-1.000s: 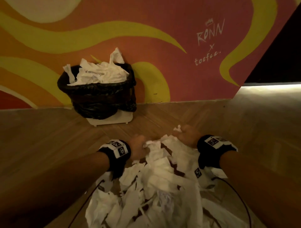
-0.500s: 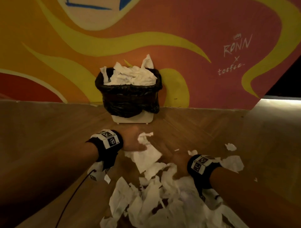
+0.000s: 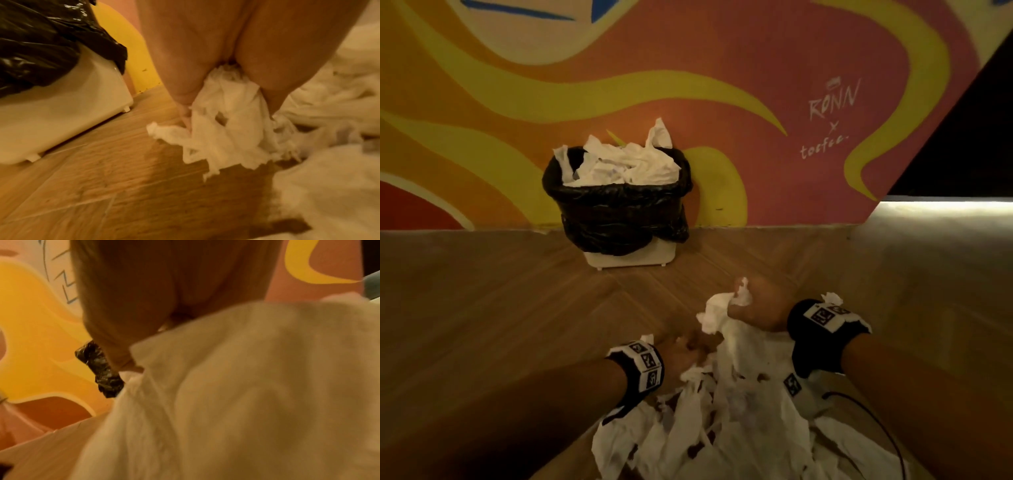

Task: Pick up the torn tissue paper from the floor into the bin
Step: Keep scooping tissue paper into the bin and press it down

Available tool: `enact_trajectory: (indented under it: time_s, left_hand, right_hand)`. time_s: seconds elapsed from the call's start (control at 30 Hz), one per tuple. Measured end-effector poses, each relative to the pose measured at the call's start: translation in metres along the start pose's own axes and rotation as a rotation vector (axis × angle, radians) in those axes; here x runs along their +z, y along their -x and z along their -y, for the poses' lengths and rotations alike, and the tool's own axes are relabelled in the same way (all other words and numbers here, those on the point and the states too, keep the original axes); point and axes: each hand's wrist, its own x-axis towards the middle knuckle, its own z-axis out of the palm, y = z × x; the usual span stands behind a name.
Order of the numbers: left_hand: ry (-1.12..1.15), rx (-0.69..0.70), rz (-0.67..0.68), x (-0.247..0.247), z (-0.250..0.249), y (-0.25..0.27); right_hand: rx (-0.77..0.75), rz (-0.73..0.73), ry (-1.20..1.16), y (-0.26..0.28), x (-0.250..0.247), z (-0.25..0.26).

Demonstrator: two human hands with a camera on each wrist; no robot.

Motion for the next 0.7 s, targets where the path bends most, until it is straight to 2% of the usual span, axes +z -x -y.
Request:
enact_trajectory:
  time_s: [0.07, 0.17, 0.23, 0.33, 0.43, 0.5, 0.63, 0.7]
  left_hand:
    - [0.003, -0.021, 0.039, -0.003, -0.001, -0.002]
    - [0.107, 0.005, 0.058, -0.018, 0.005, 0.002]
    - [0.192, -0.057, 0.003, -0.029, 0.014, 0.011]
    - [0.445, -0.121, -0.090, -0.050, 0.025, 0.027]
    - [0.518, -0.220, -0.217, -0.075, 0.034, 0.043]
    - [0.565, -0.270, -0.319, -0.087, 0.038, 0.052]
    - [0.655, -0.264, -0.437, -0.096, 0.044, 0.065]
    - [0.767, -0.196, -0.471, -0.096, 0.042, 0.069]
  right_hand:
    - [-0.065, -0.113, -0.117, 0.002, -0.009, 0.000]
    - [-0.052, -0.218, -0.281, 0.001, -0.018, 0.004]
    - [-0.056, -0.251, -0.354, -0.001, -0.021, 0.013]
    - [-0.074, -0.205, -0.398, -0.005, -0.027, 0.031]
    - [-0.116, -0.117, -0.273, -0.010, -0.034, 0.044]
    - [-0.152, -0.121, -0.174, -0.011, -0.038, 0.057]
    - [-0.159, -0.220, -0.326, -0.014, -0.040, 0.081]
    - [-0.179, -0.245, -0.395, -0.022, -0.037, 0.089]
